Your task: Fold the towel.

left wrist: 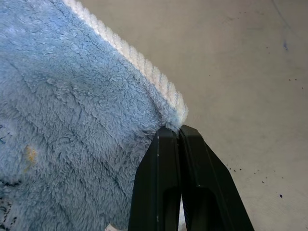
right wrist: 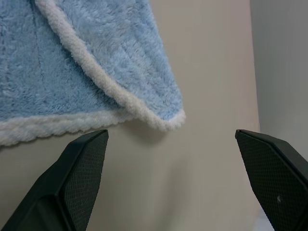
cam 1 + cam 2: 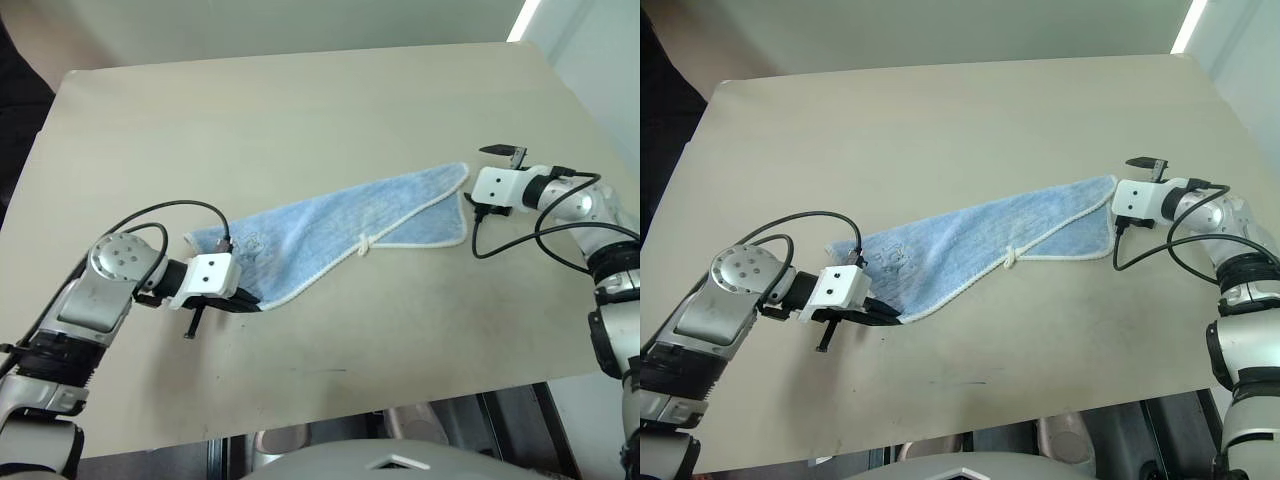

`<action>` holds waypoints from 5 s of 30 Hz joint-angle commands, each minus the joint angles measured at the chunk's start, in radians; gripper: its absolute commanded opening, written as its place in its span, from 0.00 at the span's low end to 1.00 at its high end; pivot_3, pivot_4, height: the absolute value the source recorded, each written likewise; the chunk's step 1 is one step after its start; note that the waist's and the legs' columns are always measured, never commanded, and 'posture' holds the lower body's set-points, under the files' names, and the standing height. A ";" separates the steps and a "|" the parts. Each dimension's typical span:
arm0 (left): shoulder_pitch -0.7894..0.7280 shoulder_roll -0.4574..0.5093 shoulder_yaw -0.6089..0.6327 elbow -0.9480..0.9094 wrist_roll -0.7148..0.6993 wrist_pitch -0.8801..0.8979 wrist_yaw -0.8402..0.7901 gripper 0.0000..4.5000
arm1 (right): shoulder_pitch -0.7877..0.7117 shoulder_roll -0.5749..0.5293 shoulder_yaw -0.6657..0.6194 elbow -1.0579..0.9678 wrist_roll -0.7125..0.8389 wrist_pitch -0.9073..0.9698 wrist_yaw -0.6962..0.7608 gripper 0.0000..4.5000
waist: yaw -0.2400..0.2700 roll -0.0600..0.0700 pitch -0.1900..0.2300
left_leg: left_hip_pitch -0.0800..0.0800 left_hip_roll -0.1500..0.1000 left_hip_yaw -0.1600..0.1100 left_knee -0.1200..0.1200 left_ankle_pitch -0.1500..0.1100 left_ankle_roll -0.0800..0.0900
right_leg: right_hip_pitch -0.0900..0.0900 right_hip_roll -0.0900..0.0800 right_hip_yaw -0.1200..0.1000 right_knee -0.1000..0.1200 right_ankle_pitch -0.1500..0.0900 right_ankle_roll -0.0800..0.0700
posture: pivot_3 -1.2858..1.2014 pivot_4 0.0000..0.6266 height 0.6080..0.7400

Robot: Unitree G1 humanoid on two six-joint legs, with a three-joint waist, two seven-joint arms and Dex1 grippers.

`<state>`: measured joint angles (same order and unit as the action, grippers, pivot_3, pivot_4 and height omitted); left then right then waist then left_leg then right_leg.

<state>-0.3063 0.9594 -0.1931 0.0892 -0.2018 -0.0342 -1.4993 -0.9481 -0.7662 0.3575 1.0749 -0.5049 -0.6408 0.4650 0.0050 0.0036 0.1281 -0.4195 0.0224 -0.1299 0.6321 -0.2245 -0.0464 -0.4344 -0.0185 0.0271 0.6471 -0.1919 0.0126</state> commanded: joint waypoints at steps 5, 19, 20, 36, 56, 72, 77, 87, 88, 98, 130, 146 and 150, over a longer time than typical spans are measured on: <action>0.023 0.004 0.002 -0.011 0.010 0.004 -0.004 0.01 | -0.076 0.025 0.080 0.068 -0.145 -0.058 -0.199 1.00 | -0.001 0.000 0.000 | 0.000 0.000 0.000 0.000 0.000 0.000 | 0.000 0.000 0.000 0.000 0.000 -0.001 | 0.52 0.24 1.00; 0.016 0.004 0.010 -0.044 0.004 0.042 0.009 0.00 | -0.078 0.041 0.117 0.123 -0.194 -0.104 -0.259 0.49 | 0.001 0.000 0.000 | 0.000 0.001 0.000 0.000 -0.001 -0.002 | 0.000 0.000 0.000 0.000 0.000 -0.001 | 0.52 0.24 1.00; 0.016 0.004 0.012 -0.048 0.003 0.048 0.011 0.00 | -0.076 0.038 0.115 0.123 -0.193 -0.106 -0.258 0.40 | 0.001 0.000 0.000 | 0.000 0.001 0.000 0.000 -0.001 -0.002 | 0.000 0.000 0.000 0.000 0.000 -0.001 | 0.52 0.24 1.00; -0.204 -0.163 0.253 0.029 -0.204 0.281 0.276 0.00 | -0.082 -0.040 0.009 0.066 -0.080 -0.084 -0.230 0.01 | 0.012 0.001 0.000 | -0.001 0.002 0.001 0.001 0.000 -0.003 | 0.000 0.000 -0.001 0.000 0.001 -0.002 | 0.52 0.24 1.00; -0.595 -0.115 0.448 0.458 -0.282 0.318 0.344 0.00 | -0.027 -0.200 -0.348 -0.363 0.544 0.224 0.519 0.01 | 0.009 0.002 0.001 | -0.012 0.008 0.008 -0.001 0.002 -0.001 | -0.006 0.004 0.000 -0.004 0.001 0.000 | 0.52 0.24 1.00; 0.003 0.084 0.567 -0.031 -0.474 0.693 0.211 0.00 | 0.682 -0.406 -0.564 -1.264 1.105 0.992 0.913 0.01 | 0.011 -0.001 0.001 | 0.004 0.008 0.009 0.007 0.003 -0.004 | 0.010 0.008 0.003 -0.002 -0.009 -0.009 | 0.52 0.24 1.00; -0.007 0.058 0.496 -0.031 -0.426 0.656 0.245 0.00 | 0.642 -0.341 -0.479 -1.273 1.067 1.011 0.887 0.01 | 0.008 -0.002 0.001 | 0.007 0.008 0.007 0.014 0.004 -0.005 | 0.013 0.014 0.005 0.000 -0.010 -0.004 | 0.52 0.24 1.00; -0.284 -0.082 0.335 0.344 -0.127 0.380 0.476 0.00 | 0.354 -0.168 -0.282 -0.894 0.752 0.877 0.730 0.01 | 0.013 -0.002 0.001 | 0.004 0.009 0.006 0.014 0.004 -0.003 | 0.009 0.013 0.005 0.000 -0.004 -0.009 | 0.52 0.24 1.00; -0.309 -0.090 0.327 0.383 -0.109 0.364 0.486 0.00 | 0.335 -0.161 -0.272 -0.856 0.729 0.856 0.726 0.01 | 0.014 -0.002 0.001 | 0.003 0.009 0.006 0.014 0.004 -0.003 | 0.009 0.013 0.005 -0.001 -0.002 -0.008 | 0.52 0.24 1.00; -0.628 -0.113 0.421 0.575 -0.146 0.281 0.535 0.00 | -0.001 -0.161 -0.305 -0.546 0.595 0.656 0.643 0.01 | 0.019 -0.002 0.001 | -0.010 0.009 0.006 0.015 0.004 -0.003 | -0.005 0.013 0.003 -0.001 0.005 0.000 | 0.52 0.24 1.00; -0.040 0.129 0.532 0.092 -0.325 0.535 0.153 0.00 | 0.583 -0.324 -0.476 -1.179 0.950 0.964 0.944 0.01 | 0.014 -0.001 0.002 | -0.011 0.010 0.008 0.016 0.007 -0.003 | -0.005 0.013 0.003 -0.001 0.000 -0.011 | 0.52 0.24 1.00; -0.454 -0.065 0.278 0.620 0.012 0.198 0.406 0.00 | 0.184 -0.086 -0.201 -0.633 0.556 0.727 0.731 0.01 | 0.011 -0.001 0.002 | -0.001 0.010 0.006 0.015 0.010 0.000 | 0.003 0.013 0.004 0.000 0.008 -0.009 | 0.52 0.24 1.00; -0.518 -0.104 0.196 0.762 0.115 0.103 0.424 0.00 | 0.084 -0.014 -0.157 -0.437 0.471 0.652 0.676 0.01 | 0.012 -0.001 0.002 | -0.004 0.010 0.006 0.014 0.010 -0.001 | -0.001 0.013 0.004 -0.002 0.013 -0.002 | 0.52 0.24 1.00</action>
<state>-0.8036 0.8496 0.0129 0.8166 -0.1211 0.1104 -1.0856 -0.8354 -0.7777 0.2047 0.5971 -0.0080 0.0476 1.1612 0.0171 0.0026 0.1298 -0.4247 0.0320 -0.1240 0.6460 -0.2148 -0.0469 -0.4362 -0.0056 0.0312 0.6447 -0.1793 0.0107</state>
